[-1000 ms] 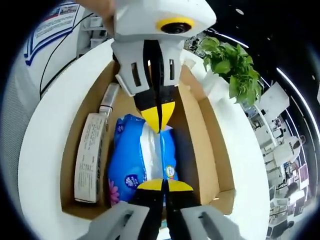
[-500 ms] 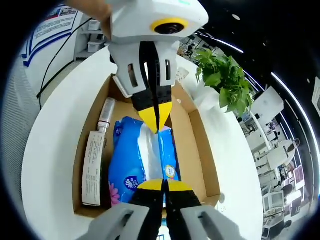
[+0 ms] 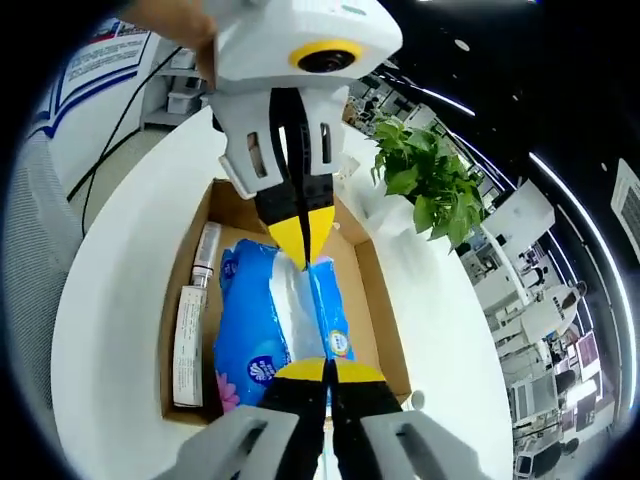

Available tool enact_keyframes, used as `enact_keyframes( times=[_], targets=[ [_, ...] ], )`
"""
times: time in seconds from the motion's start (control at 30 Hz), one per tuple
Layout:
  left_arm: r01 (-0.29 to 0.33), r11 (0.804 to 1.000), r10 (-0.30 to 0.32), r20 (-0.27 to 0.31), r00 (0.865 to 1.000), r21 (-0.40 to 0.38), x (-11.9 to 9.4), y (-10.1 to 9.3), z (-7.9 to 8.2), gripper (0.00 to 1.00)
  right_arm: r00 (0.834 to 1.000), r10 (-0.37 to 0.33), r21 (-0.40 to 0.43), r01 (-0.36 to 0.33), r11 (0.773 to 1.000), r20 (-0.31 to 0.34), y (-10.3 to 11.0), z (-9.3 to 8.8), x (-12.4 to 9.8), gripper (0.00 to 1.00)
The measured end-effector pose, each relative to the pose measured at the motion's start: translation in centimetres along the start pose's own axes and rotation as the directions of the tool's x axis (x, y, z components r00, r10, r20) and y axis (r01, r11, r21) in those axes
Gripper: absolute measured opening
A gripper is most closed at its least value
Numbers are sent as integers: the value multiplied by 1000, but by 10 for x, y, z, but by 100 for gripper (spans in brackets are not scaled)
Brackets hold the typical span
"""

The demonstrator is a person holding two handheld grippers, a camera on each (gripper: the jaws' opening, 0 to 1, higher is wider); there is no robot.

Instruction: Operate the shoe box by opening the lid, removing the specified soft item, and placing it in the target area until the item is outside and the box remains undamaged.

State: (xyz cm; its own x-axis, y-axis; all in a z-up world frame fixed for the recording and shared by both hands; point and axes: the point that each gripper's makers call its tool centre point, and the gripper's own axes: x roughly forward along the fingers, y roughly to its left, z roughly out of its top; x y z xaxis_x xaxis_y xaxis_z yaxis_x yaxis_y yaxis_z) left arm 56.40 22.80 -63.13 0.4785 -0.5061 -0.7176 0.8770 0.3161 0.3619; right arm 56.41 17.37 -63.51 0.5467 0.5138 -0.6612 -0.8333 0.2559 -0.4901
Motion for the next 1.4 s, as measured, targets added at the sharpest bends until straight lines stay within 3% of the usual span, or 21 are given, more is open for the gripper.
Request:
enact_keyframes(
  times=[0.2, 0.47, 0.8, 1.4],
  targets=[
    [-12, 1000, 12, 13, 1000, 20, -7, -4, 19, 0, 999, -31, -14, 31, 999, 5, -9, 0, -18, 0],
    [-10, 999, 8, 42, 999, 46, -9, -17, 51, 0, 998, -67, 0, 67, 998, -5, -19, -16, -48, 0],
    [16, 997, -20, 61, 998, 71, 7, -40, 91, 0, 995, -92, 19, 93, 995, -37, -23, -50, -81, 0],
    [53, 993, -64, 98, 993, 105, 44, -69, 148, 0, 984, -161, 69, 167, 984, -81, -26, -116, -127, 0]
  ],
)
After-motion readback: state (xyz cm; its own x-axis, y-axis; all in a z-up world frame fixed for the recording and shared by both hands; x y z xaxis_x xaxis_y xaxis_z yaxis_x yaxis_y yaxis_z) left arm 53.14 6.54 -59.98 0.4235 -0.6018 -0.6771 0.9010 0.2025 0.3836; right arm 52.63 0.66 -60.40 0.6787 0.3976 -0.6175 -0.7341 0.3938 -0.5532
